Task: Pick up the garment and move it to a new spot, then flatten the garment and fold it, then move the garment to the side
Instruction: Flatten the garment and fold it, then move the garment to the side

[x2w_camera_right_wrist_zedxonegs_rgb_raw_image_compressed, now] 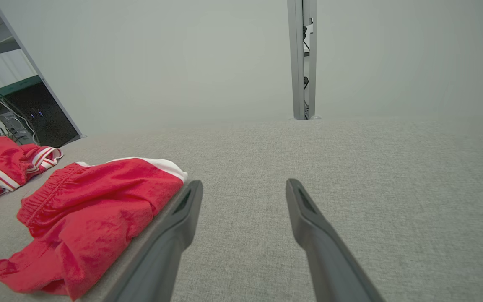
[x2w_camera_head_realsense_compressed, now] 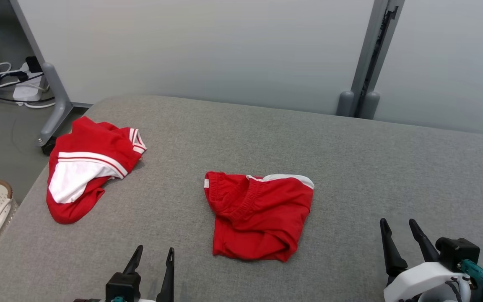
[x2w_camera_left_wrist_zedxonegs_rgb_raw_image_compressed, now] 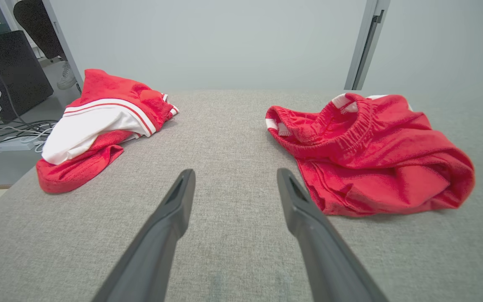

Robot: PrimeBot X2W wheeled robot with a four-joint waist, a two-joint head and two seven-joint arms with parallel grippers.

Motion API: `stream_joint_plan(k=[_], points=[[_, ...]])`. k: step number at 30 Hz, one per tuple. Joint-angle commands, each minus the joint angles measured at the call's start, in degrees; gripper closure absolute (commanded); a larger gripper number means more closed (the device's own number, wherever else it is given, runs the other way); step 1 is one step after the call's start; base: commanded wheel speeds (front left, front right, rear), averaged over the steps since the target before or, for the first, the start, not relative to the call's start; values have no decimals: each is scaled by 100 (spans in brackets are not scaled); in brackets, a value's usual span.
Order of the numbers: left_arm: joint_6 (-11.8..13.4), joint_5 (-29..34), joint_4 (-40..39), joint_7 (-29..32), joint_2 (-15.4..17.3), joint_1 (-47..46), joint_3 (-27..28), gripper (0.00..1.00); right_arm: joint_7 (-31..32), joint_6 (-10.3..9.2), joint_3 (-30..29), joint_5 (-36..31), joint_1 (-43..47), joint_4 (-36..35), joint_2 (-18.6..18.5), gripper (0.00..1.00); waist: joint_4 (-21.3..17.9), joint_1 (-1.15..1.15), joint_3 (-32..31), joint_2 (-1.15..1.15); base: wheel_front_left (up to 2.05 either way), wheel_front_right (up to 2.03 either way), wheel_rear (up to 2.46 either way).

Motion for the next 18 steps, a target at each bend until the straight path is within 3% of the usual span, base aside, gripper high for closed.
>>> stream_joint_plan(k=[1, 9, 18], points=[[-10, 63, -52, -2, 23, 52, 19, 0, -26, 0, 12, -28, 25, -58, -29, 0, -92, 0, -44, 0, 0, 0, 0], [-17, 186, -223, -2, 23, 228, 98, 0, -26, 0, 124, 91, 352, -244, -29, 0, -196, 0, -92, 0, 0, 0, 0], [-73, 92, -148, -2, 26, 192, 0, 0, -26, 0, 1025, 499, 106, -184, -28, 0, -20, 0, -19, 0, 0, 0, 0]])
